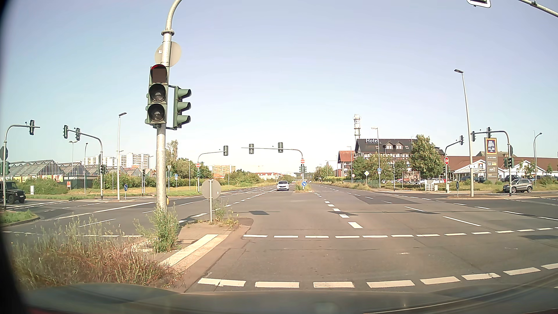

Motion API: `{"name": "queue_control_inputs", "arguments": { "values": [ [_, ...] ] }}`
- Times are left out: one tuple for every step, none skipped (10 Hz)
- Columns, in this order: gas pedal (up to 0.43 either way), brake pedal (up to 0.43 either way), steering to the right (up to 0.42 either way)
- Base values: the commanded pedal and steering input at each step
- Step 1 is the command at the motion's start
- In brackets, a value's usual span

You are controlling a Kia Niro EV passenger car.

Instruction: Follow the waypoints while adhering to traffic rules and regulations

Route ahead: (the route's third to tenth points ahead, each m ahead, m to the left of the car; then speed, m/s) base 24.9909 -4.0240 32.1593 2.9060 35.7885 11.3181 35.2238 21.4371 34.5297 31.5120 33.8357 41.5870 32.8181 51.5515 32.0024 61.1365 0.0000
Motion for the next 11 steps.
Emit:
{"name": "queue_control_inputs", "arguments": {
  "values": [
    [0.0,0.293,-0.002],
    [0.0,0.293,-0.002],
    [0.0,0.293,-0.002],
    [0.0,0.293,-0.002],
    [0.0,0.299,-0.002],
    [0.0,0.299,-0.002],
    [0.0,0.293,-0.002],
    [0.0,0.293,-0.002],
    [0.0,0.299,-0.002],
    [0.0,0.299,-0.002],
    [0.0,0.293,-0.002]
  ]
}}
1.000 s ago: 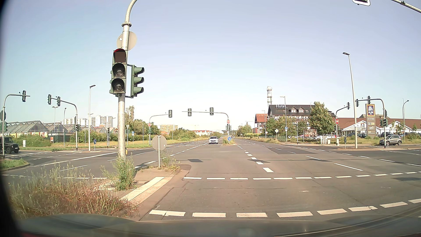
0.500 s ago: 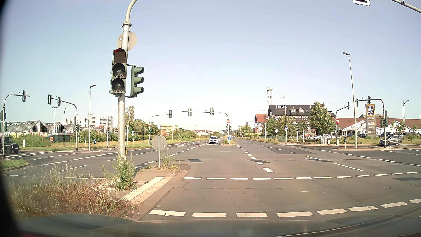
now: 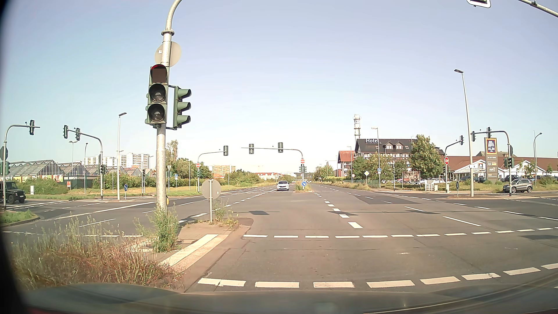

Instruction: Follow the waypoints while adhering to traffic rules and regulations

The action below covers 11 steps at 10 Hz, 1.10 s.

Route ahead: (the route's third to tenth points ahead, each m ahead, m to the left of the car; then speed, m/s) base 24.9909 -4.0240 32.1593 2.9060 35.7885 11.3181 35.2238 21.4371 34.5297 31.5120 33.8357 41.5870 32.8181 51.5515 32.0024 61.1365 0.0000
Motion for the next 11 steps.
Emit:
{"name": "queue_control_inputs", "arguments": {
  "values": [
    [0.0,0.299,-0.002],
    [0.0,0.299,-0.002],
    [0.0,0.293,-0.002],
    [0.0,0.299,-0.002],
    [0.0,0.299,-0.002],
    [0.0,0.299,-0.002],
    [0.0,0.293,-0.002],
    [0.0,0.299,-0.002],
    [0.0,0.293,-0.002],
    [0.0,0.293,-0.002],
    [0.0,0.293,-0.002]
  ]
}}
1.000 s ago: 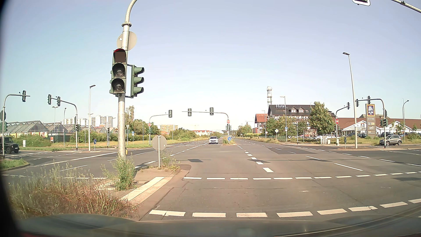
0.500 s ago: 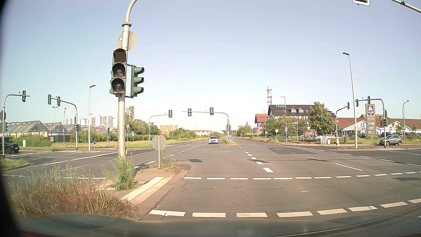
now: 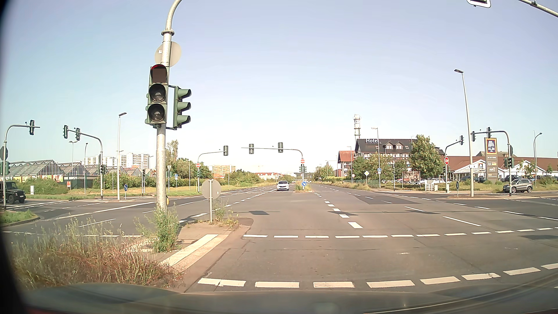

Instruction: Follow the waypoints while adhering to traffic rules and regulations

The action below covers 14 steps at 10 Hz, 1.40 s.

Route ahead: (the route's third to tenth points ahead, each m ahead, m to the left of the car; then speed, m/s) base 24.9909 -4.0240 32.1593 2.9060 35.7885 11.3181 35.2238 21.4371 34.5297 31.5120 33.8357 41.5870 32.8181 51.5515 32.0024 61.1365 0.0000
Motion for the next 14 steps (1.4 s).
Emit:
{"name": "queue_control_inputs", "arguments": {
  "values": [
    [0.0,0.293,-0.002],
    [0.0,0.293,-0.002],
    [0.0,0.293,-0.002],
    [0.0,0.293,-0.002],
    [0.0,0.293,-0.002],
    [0.0,0.299,-0.002],
    [0.0,0.293,-0.002],
    [0.0,0.293,-0.002],
    [0.0,0.293,-0.002],
    [0.0,0.299,-0.002],
    [0.0,0.299,-0.002],
    [0.0,0.293,-0.002],
    [0.0,0.299,-0.002],
    [0.0,0.299,-0.002]
  ]
}}
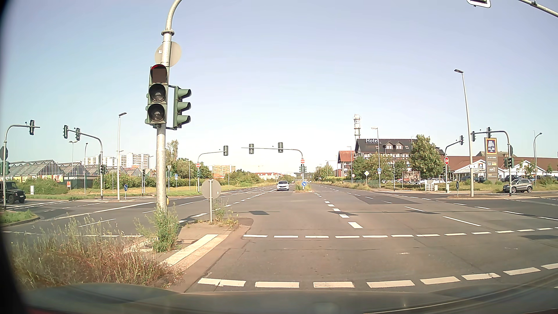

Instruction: Follow the waypoints while adhering to traffic rules and regulations

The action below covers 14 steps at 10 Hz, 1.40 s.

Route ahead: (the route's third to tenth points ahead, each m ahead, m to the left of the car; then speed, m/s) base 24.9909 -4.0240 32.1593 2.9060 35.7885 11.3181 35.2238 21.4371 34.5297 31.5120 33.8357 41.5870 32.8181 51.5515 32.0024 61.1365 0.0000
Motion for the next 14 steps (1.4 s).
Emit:
{"name": "queue_control_inputs", "arguments": {
  "values": [
    [0.0,0.293,-0.002],
    [0.0,0.293,-0.002],
    [0.0,0.293,-0.002],
    [0.0,0.293,-0.002],
    [0.0,0.293,-0.002],
    [0.0,0.293,-0.002],
    [0.0,0.293,-0.002],
    [0.0,0.293,-0.002],
    [0.0,0.293,-0.002],
    [0.0,0.293,-0.002],
    [0.0,0.293,-0.002],
    [0.0,0.293,-0.002],
    [0.0,0.293,-0.002],
    [0.0,0.293,-0.002]
  ]
}}
